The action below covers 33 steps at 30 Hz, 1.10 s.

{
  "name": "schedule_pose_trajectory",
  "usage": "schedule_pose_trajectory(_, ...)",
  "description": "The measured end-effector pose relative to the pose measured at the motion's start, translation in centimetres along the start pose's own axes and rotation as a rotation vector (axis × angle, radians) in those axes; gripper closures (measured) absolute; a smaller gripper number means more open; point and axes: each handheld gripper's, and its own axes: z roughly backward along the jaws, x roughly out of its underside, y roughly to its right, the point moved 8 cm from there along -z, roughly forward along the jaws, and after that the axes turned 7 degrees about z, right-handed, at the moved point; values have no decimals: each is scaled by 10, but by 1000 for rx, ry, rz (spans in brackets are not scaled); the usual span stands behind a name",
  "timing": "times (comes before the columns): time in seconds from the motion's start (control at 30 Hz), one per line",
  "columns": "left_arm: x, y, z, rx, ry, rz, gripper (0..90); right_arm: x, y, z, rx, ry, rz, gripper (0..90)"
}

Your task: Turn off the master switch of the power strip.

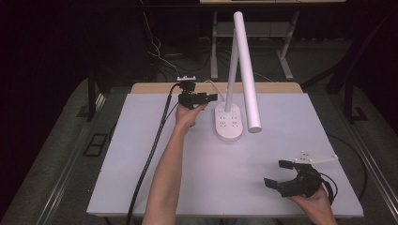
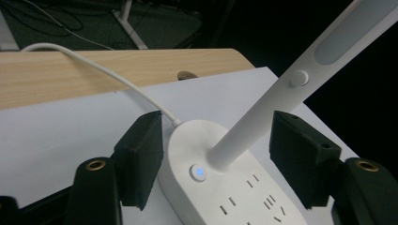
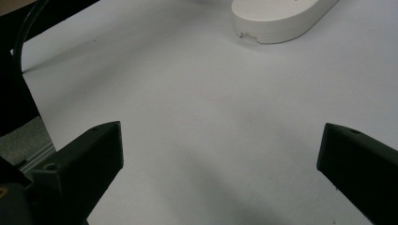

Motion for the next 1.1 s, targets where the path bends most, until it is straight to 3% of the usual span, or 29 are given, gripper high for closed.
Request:
schedule_pose_trajectory(0.37,9,-3,-13,8,-16,34,515,0,1,1,-2,-1,1,0)
schedule_pose_trajectory(0.47,12,-4,-16,-11,-25,31,590,0,1,0,-2,-1,1,0)
schedule_pose_trajectory(0.6,16,-4,-20,4,-33,40,707,0,1,1,-1,0,4,0)
schedule_pose_trajectory(0.93,22,-3,-29,-5,-28,42,893,0,1,2,0,3,4,0)
schedule_pose_trajectory(1.1,23,-4,-32,-17,-29,55,899,0,3,3,5,6,4,1)
